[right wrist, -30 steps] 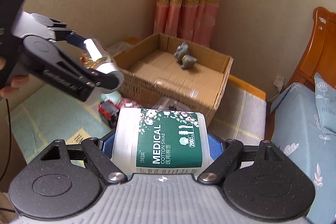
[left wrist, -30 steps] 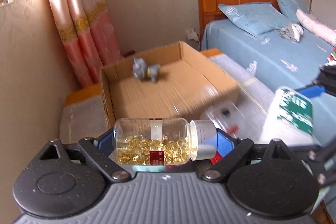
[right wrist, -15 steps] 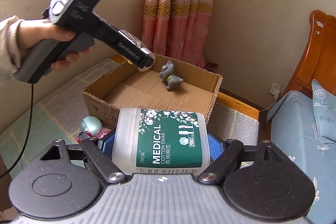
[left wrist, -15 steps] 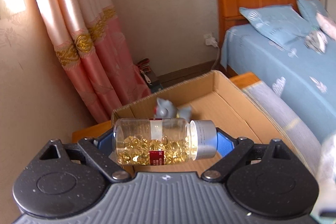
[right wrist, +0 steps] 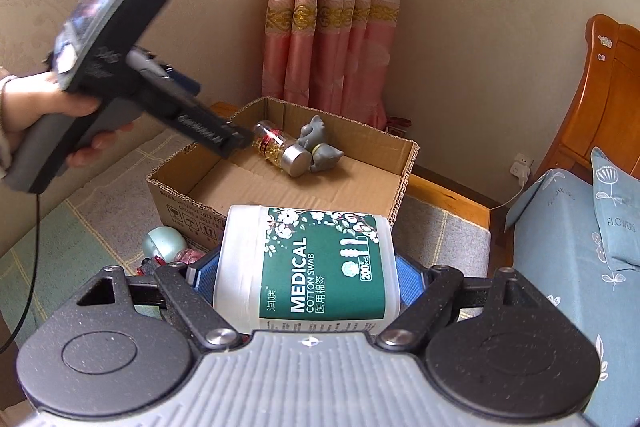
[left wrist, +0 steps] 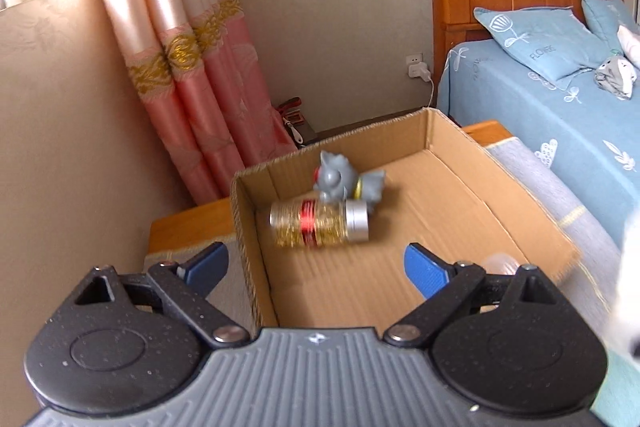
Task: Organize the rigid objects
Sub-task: 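Carry the capsule jar into the box with the left tool while the right tool places the MEDICAL bottle there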
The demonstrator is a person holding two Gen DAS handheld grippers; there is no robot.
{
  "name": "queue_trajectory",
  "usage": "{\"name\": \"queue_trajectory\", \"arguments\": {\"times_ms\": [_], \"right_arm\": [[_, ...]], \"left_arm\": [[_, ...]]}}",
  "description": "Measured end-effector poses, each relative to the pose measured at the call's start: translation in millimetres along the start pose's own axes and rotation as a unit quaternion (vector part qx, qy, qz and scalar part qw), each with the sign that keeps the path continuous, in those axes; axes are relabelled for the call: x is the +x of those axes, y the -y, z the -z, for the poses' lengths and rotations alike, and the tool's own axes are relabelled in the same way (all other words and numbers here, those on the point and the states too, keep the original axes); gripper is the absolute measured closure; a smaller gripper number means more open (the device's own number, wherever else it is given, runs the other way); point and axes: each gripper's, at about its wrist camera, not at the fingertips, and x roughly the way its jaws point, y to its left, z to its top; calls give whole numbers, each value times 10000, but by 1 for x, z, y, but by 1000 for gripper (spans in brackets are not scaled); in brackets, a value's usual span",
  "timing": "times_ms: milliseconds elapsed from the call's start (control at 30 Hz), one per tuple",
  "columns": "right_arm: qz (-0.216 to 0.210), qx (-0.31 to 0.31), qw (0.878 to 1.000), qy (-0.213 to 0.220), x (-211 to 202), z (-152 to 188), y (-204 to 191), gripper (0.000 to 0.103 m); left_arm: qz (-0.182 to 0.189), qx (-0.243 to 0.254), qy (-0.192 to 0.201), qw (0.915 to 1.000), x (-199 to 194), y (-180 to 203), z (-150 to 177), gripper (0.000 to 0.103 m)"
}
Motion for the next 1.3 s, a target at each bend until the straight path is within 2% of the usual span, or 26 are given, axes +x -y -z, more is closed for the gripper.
{"name": "queue_trajectory", "arguments": {"times_ms": [200, 367, 433, 600, 867, 900, 933, 967, 1100, 1300], "right_arm": [[61, -43, 10000, -33, 7, -11, -1, 16], [31, -44, 10000, -52, 20, -30, 2, 16], [15, -35, 10000, -69, 28, -40, 5, 16], [23, -115, 9998, -164, 54, -67, 9, 16], [184, -3, 9997, -172, 103, -103, 15, 16], [303, -3, 9994, -173, 108, -105, 16, 12], [447, 5, 9988, -192, 113, -106, 17, 3], [484, 10, 9986, -224, 115, -106, 17, 0], [344, 110, 9992, -179, 106, -99, 22, 0], [364, -34, 9991, -232, 80, -86, 17, 0]], "left_arm": [[66, -275, 100, 9995, -41, -5, 37, 6], [-309, -536, 162, 9980, -63, -9, 69, 6], [-465, -709, 170, 9963, -68, -13, 80, 6], [-556, -1059, 75, 9928, -73, -25, 104, 6], [-759, -1188, -117, 9899, -78, -34, 132, 6], [-776, -1204, -136, 9896, -78, -35, 134, 6], [-801, -1226, -143, 9891, -80, -37, 136, 6], [-825, -1246, -149, 9887, -81, -38, 137, 6], [-824, -1285, -130, 9882, -84, -40, 139, 6], [-735, -1271, -125, 9891, -89, -36, 140, 6]]}}
